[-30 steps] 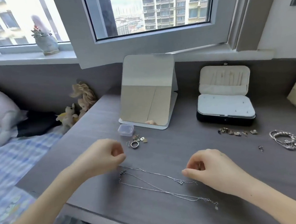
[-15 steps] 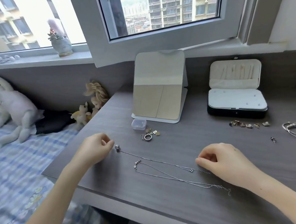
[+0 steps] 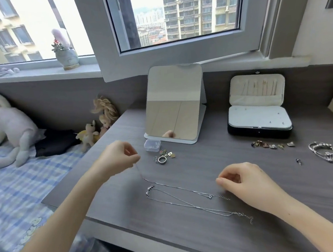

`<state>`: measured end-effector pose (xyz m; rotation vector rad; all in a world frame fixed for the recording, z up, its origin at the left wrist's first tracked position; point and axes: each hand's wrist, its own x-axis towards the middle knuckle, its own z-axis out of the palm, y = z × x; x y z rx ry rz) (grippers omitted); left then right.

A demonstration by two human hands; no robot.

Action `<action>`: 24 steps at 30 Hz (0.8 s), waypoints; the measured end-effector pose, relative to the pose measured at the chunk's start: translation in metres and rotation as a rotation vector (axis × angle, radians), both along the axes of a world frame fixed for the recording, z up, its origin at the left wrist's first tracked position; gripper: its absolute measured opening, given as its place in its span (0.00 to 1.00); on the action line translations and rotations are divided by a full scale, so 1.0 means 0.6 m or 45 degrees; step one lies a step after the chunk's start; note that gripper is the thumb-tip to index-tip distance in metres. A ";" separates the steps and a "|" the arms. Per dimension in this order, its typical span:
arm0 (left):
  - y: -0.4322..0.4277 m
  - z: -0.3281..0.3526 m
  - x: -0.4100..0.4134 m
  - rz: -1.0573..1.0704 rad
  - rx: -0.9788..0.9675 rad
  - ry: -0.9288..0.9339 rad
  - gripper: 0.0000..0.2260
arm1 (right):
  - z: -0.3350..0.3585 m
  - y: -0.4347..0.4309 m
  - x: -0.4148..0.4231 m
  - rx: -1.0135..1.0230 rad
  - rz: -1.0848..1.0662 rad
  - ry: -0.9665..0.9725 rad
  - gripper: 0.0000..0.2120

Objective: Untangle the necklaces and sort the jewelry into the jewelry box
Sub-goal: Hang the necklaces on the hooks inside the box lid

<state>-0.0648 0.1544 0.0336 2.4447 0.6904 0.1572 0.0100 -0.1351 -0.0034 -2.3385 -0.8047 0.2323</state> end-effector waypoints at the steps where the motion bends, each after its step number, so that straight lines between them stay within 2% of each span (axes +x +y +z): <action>1: -0.010 0.017 0.003 -0.052 -0.042 -0.064 0.04 | 0.006 0.001 0.001 0.091 -0.015 0.011 0.08; 3: -0.038 0.057 0.010 -0.180 -0.142 -0.177 0.03 | 0.026 0.005 0.002 0.294 -0.036 0.052 0.07; 6: -0.087 0.117 0.023 -0.356 -0.319 -0.293 0.03 | 0.069 0.018 0.003 0.619 -0.006 0.241 0.05; 10: -0.149 0.172 0.043 -0.511 -0.511 -0.395 0.02 | 0.115 0.031 0.004 0.913 0.083 0.477 0.11; 14: -0.196 0.196 0.064 -0.597 -0.564 -0.387 0.02 | 0.134 0.033 0.004 1.128 0.081 0.489 0.11; 18: -0.224 0.204 0.077 -0.636 -0.671 -0.394 0.01 | 0.141 0.019 0.011 1.292 -0.016 0.475 0.07; 24: -0.240 0.202 0.094 -0.649 -0.769 -0.393 0.02 | 0.133 -0.007 0.020 1.291 -0.100 0.500 0.06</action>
